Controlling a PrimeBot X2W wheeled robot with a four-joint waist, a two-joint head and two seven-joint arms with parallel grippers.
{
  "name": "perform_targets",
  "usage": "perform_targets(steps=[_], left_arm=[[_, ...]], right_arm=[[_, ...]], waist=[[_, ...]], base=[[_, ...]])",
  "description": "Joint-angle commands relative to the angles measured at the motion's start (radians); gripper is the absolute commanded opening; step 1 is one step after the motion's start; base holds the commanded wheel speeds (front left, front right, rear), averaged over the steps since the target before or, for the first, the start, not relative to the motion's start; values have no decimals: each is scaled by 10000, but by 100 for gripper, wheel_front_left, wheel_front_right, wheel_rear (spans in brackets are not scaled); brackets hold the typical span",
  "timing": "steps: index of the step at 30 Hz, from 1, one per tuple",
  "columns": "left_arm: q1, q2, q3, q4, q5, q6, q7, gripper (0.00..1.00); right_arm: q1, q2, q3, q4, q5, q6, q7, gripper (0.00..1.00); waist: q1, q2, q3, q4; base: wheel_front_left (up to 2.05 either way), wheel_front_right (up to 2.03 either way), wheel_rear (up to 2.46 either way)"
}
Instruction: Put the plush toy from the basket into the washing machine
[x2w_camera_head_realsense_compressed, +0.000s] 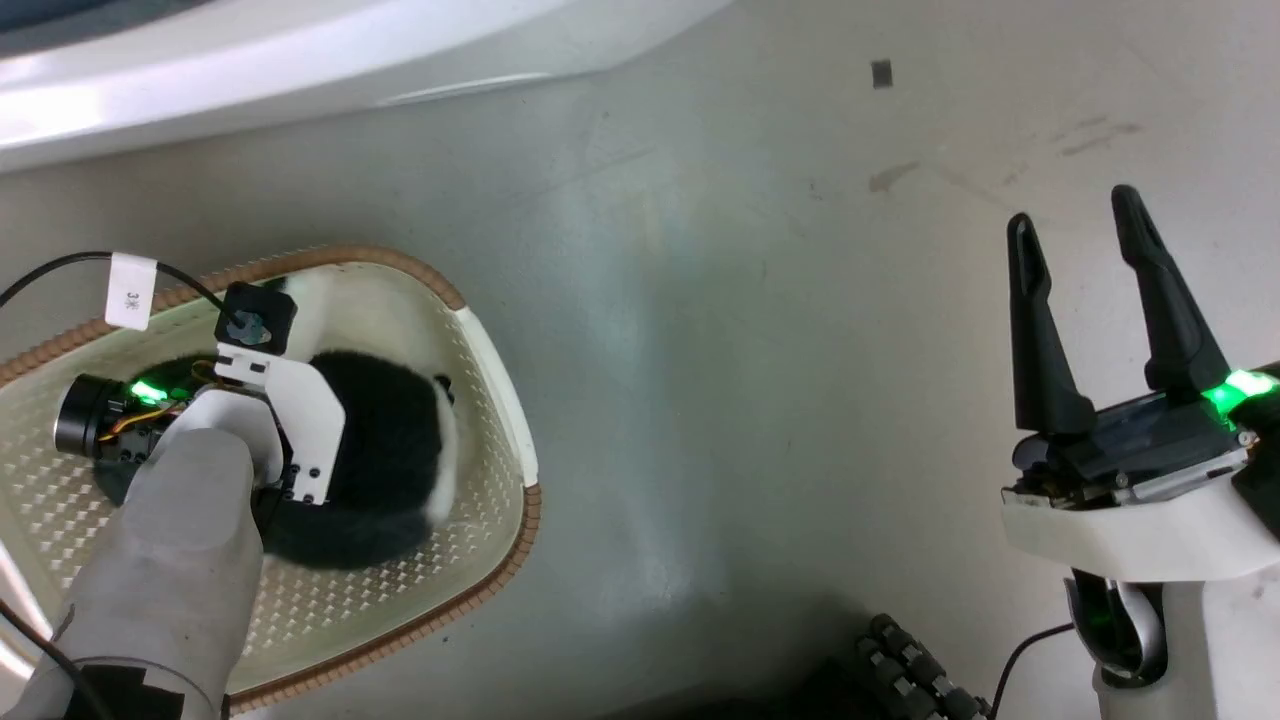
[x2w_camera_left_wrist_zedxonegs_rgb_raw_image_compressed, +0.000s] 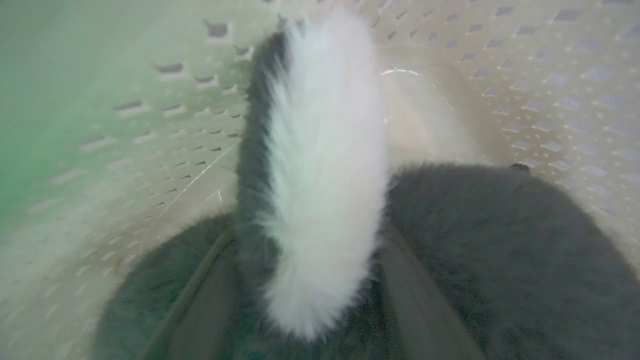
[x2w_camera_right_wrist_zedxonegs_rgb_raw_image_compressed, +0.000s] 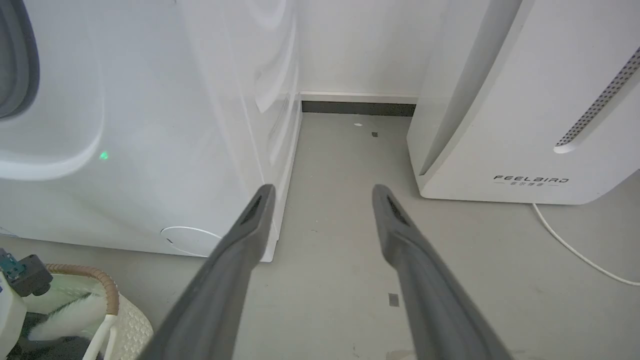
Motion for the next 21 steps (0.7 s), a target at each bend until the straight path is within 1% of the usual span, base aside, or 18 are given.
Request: perform_targets(steps=[1,4,12,16,21], left_arm=[[-206,58,-83,312,-74,8,81,0],[-222,35,-107,472,-194,-43,-11,0],[100,-287,-148,476,-409,-70,-991,0],[426,-502,-160,479,-537,-95,-1525,0],[1077,-824,-139,455,-743,-146,-2094,0]], right_arm=[[-244,1,3,-96,89,-9,-102,100],[-283,1,-29,-98,98,-9,-134,100],[-201,1,-63,6,22,-9,-134,100],[-129,1,-15,148,-57,-9,-134,100],[84,1,-102,401,-185,-9,-134,100]], waist=[[-1,0,131,-85],[-1,0,153,-92],[-1,0,-416,167],[-1,0,-1004,329],[-1,0,-2053,595]], base=[[0,0,0],[0,0,0],[0,0,0],[0,0,0],[0,0,0]])
